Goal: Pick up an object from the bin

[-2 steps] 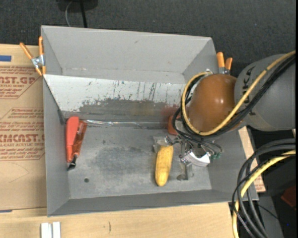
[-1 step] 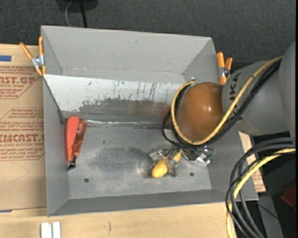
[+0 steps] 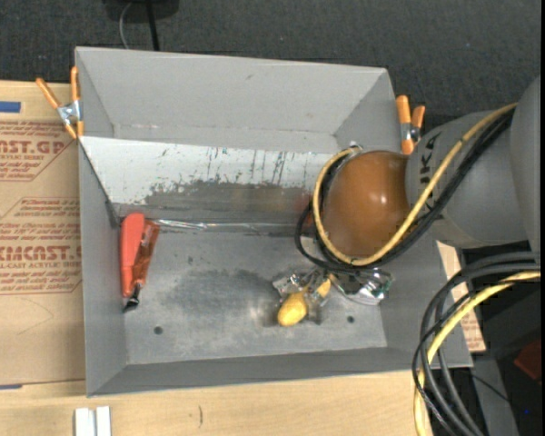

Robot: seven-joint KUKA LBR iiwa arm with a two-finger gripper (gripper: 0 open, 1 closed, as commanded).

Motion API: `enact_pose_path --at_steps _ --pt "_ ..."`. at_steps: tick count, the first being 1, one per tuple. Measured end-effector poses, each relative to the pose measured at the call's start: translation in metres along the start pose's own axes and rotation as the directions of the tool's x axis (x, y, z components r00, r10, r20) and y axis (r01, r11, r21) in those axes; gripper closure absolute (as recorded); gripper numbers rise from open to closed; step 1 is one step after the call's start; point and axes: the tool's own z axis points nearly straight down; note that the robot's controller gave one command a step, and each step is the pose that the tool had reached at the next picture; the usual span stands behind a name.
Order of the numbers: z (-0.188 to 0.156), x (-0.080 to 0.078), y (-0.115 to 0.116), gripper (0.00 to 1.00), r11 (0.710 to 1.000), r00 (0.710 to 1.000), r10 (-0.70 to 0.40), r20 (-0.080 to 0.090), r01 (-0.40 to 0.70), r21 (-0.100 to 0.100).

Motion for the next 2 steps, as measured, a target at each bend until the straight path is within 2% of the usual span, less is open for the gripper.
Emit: enact_pose_path --at_steps 2 --pt "-0.0131 0.0002 0.0008 1.00 1.000 1.000 0.000 -0.001 0.000 -0.001"
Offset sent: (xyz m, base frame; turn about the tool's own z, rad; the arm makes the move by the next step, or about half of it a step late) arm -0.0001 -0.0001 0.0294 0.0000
